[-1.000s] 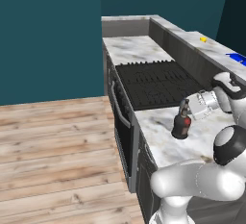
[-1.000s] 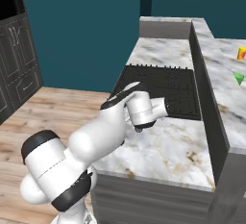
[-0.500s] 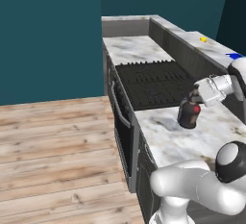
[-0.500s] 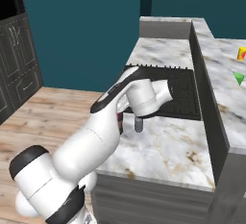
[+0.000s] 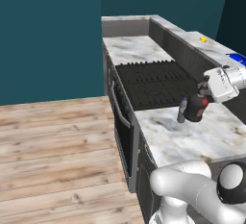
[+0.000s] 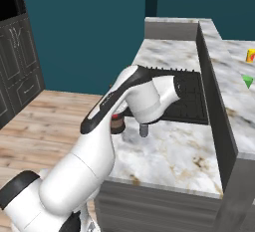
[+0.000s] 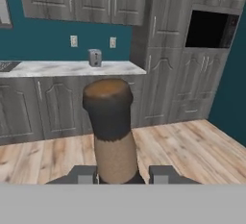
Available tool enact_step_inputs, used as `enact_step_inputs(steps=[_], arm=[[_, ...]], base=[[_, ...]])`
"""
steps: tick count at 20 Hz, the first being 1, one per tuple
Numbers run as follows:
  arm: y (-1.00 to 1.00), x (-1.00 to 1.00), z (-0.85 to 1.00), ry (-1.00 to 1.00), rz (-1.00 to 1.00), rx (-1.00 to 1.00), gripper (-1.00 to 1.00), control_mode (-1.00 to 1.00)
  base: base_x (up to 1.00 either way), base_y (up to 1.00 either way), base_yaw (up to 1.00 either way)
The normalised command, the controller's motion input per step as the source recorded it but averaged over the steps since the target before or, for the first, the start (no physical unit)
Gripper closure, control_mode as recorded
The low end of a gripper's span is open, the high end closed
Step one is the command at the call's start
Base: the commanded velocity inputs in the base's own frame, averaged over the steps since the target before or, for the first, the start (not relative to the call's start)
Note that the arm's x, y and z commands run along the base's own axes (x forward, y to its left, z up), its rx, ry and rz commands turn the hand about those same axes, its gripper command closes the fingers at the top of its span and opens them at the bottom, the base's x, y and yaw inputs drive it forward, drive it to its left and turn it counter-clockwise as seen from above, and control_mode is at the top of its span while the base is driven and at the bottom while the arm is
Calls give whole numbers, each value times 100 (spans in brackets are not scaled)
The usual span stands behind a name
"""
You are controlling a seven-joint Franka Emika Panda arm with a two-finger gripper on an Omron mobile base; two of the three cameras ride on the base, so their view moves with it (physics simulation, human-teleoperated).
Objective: Place the drinks on the dining counter in a tight cluster.
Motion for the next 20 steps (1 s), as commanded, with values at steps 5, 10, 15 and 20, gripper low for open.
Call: enact_step_inputs(steps=[5, 10, 15, 20], arm=[[0, -4, 2, 0, 0, 0, 100, -100], [0, 0, 0, 0, 0, 0, 100, -100], [0, 0, 0, 0, 0, 0, 100, 100], [0, 0, 0, 0, 0, 0, 100, 100]], base=[[0, 0, 0], [0, 0, 0], [-1, 0, 0], [-78, -19, -12]])
